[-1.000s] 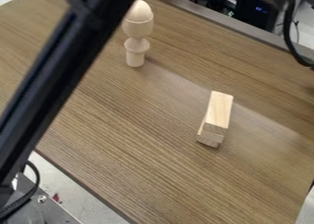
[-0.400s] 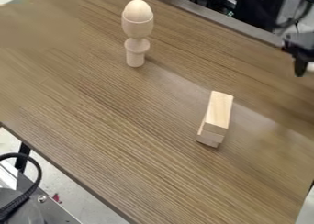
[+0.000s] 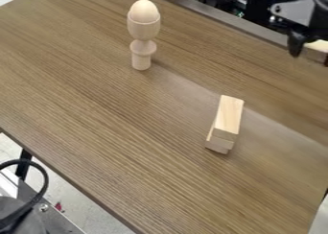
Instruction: Put the small block on top of the rectangle block
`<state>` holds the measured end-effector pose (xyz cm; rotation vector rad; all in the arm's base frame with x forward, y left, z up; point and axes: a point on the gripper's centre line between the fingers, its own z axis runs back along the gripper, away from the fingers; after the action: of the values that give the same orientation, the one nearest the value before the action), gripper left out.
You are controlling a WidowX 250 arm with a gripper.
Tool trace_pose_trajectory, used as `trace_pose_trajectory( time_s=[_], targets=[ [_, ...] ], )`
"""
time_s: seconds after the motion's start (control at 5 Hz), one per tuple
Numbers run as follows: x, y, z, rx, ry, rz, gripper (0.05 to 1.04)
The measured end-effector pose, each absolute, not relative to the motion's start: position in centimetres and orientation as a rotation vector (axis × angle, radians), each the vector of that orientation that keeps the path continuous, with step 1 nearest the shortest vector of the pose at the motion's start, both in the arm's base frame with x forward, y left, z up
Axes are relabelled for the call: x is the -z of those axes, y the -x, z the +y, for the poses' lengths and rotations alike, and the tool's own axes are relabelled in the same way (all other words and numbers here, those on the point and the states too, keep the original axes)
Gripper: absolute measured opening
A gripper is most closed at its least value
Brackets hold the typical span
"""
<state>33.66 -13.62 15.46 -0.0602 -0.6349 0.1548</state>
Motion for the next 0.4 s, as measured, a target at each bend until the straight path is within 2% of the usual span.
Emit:
trace_pose_trajectory(
  time_s=[0.2, 0.4],
  targets=[
    [-16.9, -30.3, -12.7, -0.205, 0.023, -0.649, 0.531],
    [-16.2, -28.4, -12.7, -0.334, -0.08, -0.584, 0.531]
  ],
)
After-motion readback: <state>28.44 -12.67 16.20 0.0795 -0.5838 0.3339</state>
